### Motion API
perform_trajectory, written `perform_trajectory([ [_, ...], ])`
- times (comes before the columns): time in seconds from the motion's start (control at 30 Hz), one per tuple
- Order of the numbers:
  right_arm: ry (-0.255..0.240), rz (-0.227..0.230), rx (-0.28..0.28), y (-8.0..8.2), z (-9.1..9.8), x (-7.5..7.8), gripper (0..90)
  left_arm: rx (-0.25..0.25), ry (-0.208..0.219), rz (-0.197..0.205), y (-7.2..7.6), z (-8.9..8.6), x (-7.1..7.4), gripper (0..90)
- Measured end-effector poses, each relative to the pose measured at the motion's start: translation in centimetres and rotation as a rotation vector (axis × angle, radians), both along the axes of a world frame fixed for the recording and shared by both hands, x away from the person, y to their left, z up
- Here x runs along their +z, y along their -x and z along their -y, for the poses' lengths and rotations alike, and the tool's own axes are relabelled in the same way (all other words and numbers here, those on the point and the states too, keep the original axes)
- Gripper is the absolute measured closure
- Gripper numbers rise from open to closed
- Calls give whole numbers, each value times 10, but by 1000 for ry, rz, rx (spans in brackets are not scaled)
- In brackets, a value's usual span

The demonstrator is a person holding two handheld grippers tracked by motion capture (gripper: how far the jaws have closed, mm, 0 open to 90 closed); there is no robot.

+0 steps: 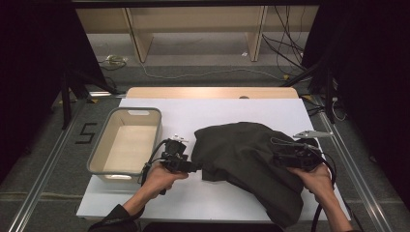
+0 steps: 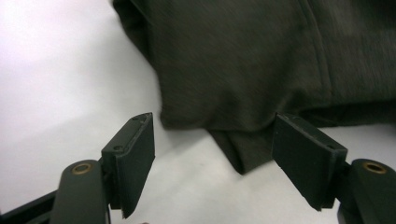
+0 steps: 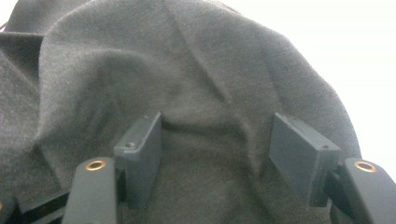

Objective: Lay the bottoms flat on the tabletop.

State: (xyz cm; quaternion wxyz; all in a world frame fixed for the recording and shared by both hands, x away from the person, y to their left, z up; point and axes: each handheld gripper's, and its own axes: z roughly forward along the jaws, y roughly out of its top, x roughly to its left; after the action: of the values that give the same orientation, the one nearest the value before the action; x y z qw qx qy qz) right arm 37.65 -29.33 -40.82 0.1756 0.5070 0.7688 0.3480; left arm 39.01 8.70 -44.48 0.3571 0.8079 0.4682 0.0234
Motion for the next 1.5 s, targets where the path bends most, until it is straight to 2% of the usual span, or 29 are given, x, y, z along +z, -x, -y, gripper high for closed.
perform_trajectory([
  [0.1,7,-4,6,0,-1,-2,357,-31,-31,-5,3,8,-5,282],
  [0.23,7,-6,5,-1,-2,-3,356,-37,-14,-38,5,13,-11,288],
  [0.43,9,-9,5,-1,-2,-5,354,-76,-51,-60,10,30,-23,294],
  [0.53,9,-11,4,-1,-2,-5,353,-103,-83,-54,13,39,-27,315],
  [0.67,11,-11,4,0,-2,-6,353,-111,-131,-10,14,44,-30,429],
  [0.7,11,-12,3,0,-2,-6,353,-104,-135,2,13,43,-30,502],
  [0.83,13,-12,4,-1,-3,-6,353,-105,-120,21,9,36,-31,717],
  [0.9,10,-15,2,0,-2,-6,353,-105,-89,13,7,33,-30,849],
  [0.97,7,-17,1,-1,-2,-6,353,-124,-113,43,7,35,-26,871],
  [1.03,7,-17,3,0,-3,-6,353,-126,-107,54,5,33,-21,875],
  [1.1,9,-20,4,0,-2,-6,353,-111,-101,62,0,26,-17,876],
  [1.17,4,-18,4,0,-2,-6,353,-72,-91,69,-6,15,-15,877],
  [1.37,8,-26,12,-1,-4,-8,354,78,-61,76,-31,-17,-12,878],
  [1.43,10,-30,19,-1,-6,-9,354,126,-51,76,-37,-22,-11,877],
  [1.5,15,-33,28,-1,-8,-10,354,150,-45,91,-41,-21,-9,877],
])
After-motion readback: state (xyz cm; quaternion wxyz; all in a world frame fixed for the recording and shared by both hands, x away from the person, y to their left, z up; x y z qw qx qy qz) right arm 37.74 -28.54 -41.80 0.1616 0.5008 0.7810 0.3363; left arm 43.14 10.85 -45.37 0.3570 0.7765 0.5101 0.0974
